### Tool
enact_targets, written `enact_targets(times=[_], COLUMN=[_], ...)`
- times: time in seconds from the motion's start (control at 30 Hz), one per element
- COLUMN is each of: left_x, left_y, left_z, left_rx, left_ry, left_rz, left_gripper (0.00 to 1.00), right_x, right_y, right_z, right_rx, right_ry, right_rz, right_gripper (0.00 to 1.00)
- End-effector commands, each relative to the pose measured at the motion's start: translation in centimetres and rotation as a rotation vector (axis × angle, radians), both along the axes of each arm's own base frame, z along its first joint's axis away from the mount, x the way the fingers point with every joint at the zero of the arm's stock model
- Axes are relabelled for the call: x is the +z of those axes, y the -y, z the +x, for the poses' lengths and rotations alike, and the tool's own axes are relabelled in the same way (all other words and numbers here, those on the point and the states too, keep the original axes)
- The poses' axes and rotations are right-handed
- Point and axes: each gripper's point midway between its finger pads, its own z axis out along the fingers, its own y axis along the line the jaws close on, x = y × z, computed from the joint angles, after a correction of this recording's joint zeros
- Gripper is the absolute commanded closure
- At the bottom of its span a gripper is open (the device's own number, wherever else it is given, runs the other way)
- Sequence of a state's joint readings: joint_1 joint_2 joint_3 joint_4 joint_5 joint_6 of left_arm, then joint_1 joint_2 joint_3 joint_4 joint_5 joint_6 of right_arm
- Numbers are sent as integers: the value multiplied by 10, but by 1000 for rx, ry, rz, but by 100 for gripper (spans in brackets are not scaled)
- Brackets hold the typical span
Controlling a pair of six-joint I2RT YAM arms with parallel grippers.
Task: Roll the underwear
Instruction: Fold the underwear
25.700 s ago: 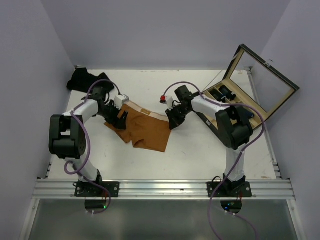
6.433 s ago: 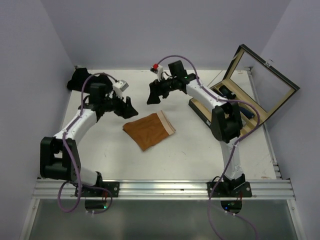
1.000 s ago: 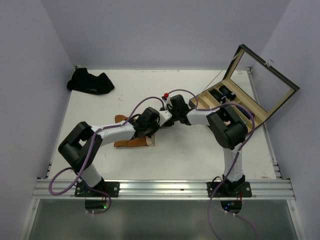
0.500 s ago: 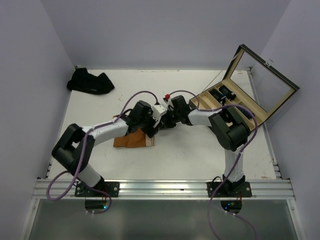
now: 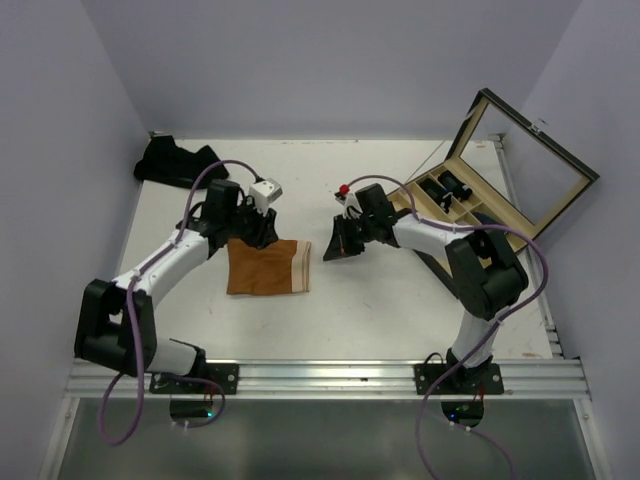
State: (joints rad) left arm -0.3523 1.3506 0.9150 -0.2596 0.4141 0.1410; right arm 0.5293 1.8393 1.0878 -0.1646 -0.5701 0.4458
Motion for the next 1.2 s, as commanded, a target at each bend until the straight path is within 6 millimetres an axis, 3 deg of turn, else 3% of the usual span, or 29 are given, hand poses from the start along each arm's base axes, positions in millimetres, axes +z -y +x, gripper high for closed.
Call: enact_targets(times=[0.0,0.03,0.17,0.27,0.37,0.47,0.53,0.63,0.73,0.8,0.83,0.93,0.97,1.0,1.07,1.1,1.17], left_x=[-52,-65,-87,-96,-105,-112,-116,-123,-126,-120,-112,-65,-51,-37,-17,-12,-15], left_y=[-29,-32,-37,-39,-43,-45,-46,-51,-55,-55,-53,-37,-30,-28,-22,-21,-19], left_z=[-21,-23,-24,-19,-16,-14,-15,-19,-21,-22,-17,-8,-10,-8,-6,-3,-3], left_rx=[15,9,22,47,73,83,81,77,78,48,31,-64,-99,-108,-121,-119,-105], left_ry=[-230,-259,-323,-346,-367,-380,-393,-403,-419,-426,-404,-318,-303,-278,-263,-254,-300], left_rz=[8,29,49,46,54,57,58,64,56,15,-7,-126,-171,-194,-250,-265,-307], left_gripper=[61,67,69,69,69,67,64,62,59,55,53,48,48,48,48,48,48], right_x=[62,69,77,65,27,-16,-41,-56,-75,-74,-71,-29,-12,20,54,74,86], right_y=[-33,-44,-70,-86,-89,-80,-68,-54,-41,-36,-34,-40,-45,-53,-62,-68,-75], right_z=[0,2,4,1,-2,7,24,41,34,24,19,13,10,19,26,36,45], right_rx=[72,79,76,91,97,58,-13,-75,-72,-42,-23,47,80,100,120,127,129], right_ry=[77,93,62,0,-79,-115,-117,-121,-169,-171,-181,-138,-130,-61,-9,41,63], right_rz=[158,184,239,273,239,164,120,109,66,50,49,128,179,240,307,336,361], right_gripper=[100,100,93,91,91,93,93,92,93,93,93,91,88,87,85,83,75])
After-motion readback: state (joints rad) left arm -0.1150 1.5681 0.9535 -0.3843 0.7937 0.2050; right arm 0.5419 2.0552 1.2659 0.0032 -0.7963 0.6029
